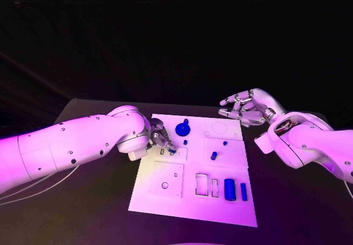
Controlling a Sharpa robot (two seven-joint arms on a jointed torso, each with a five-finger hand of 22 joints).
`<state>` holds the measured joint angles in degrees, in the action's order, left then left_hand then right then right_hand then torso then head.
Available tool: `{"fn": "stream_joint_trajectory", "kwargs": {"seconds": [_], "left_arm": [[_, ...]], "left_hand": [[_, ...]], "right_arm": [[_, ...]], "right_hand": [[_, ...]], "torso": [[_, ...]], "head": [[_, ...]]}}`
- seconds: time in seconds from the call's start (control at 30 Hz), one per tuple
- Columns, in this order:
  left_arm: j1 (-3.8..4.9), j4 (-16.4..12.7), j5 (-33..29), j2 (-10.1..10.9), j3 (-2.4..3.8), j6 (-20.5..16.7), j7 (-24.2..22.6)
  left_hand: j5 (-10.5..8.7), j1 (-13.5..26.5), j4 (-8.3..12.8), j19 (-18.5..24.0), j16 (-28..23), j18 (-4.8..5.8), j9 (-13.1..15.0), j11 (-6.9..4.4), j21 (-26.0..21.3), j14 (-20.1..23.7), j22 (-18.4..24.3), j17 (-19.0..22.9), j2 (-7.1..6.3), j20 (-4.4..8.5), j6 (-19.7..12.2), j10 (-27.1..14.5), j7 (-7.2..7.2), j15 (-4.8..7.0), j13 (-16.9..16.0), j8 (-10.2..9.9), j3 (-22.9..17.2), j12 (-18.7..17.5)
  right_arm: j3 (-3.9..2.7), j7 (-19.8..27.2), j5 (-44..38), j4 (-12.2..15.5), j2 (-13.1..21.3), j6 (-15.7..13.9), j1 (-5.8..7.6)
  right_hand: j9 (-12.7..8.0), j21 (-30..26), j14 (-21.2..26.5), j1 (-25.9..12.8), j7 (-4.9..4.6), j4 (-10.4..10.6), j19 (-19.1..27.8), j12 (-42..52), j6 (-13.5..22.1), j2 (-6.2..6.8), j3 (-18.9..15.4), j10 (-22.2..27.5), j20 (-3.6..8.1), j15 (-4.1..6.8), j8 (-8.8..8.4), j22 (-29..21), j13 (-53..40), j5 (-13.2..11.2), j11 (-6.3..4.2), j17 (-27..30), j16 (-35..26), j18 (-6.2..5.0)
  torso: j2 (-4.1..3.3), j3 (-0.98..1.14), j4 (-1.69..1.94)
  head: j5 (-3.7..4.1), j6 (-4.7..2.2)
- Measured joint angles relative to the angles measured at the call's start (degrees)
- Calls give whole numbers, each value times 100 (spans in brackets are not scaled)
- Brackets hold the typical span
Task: Assemble the parts on the task board
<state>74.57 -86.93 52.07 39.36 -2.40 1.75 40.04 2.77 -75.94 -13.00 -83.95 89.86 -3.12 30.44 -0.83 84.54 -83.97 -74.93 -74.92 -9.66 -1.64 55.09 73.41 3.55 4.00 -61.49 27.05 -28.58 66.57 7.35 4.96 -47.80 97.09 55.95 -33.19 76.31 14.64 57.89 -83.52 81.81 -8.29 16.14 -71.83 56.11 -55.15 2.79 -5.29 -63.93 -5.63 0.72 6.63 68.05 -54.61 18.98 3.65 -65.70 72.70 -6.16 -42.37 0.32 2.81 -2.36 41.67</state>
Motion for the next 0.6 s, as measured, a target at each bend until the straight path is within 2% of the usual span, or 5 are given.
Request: {"fn": "stream_joint_trajectory", "kwargs": {"seconds": [0.6], "left_arm": [[-38, 31, 354, -36, -1, 61, 0]], "left_hand": [[-1, 60, 33, 0, 0, 0, 7, -15, 0, 0, 1, 1, -14, 0, 0, 15, 0, 0, -13, -2, -33, 22]], "right_arm": [[0, 4, 2, 4, 7, 33, -2]], "right_hand": [[-1, 1, 0, 1, 0, 0, 0, 0, 0, 1, 0, 0, 0, 0, 0, 1, -1, 0, 0, 9, 0, 0]], "torso": [[0, 5, -2]], "head": [[12, 8]]}}
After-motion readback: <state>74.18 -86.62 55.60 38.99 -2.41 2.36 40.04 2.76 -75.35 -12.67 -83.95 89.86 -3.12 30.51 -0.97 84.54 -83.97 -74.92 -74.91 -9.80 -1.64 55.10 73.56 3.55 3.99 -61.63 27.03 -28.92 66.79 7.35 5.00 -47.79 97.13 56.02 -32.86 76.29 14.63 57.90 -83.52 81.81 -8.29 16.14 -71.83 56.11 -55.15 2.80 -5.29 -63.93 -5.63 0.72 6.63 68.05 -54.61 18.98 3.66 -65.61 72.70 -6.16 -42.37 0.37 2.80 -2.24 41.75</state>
